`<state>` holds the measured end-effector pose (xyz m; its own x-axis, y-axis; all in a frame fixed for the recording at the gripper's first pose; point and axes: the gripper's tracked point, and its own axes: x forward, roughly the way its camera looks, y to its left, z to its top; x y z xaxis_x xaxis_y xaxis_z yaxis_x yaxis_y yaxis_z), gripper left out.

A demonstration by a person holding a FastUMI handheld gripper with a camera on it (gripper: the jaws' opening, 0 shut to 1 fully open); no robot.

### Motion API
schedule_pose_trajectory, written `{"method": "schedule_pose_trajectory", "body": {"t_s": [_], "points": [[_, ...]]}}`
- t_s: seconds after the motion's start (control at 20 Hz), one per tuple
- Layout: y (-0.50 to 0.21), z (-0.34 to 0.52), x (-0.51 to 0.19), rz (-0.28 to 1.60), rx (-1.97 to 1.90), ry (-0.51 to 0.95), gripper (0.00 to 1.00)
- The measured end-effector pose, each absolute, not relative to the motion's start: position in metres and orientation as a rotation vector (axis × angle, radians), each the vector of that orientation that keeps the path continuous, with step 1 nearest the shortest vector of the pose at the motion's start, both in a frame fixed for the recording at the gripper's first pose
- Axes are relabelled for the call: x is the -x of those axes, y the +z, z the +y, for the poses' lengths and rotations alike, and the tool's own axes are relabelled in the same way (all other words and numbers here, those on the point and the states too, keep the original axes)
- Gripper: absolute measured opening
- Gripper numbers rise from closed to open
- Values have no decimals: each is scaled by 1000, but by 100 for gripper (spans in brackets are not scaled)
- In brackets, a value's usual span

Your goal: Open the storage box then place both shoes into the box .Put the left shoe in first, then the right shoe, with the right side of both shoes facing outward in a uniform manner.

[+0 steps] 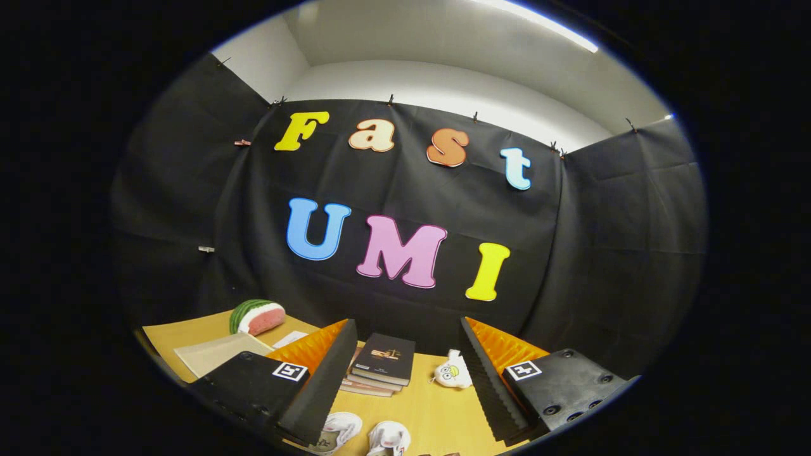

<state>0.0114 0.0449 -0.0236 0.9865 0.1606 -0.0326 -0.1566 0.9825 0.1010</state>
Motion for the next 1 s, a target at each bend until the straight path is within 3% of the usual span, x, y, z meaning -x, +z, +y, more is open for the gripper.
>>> {"method": "schedule_pose_trajectory", "body": {"t_s": [0.45,0.7,1.0], "points": [[-97,123,-24,270,-411,474,98],[-149,162,-10,526,-700,631,98],[-212,211,7,880,-1083,711,98]]}}
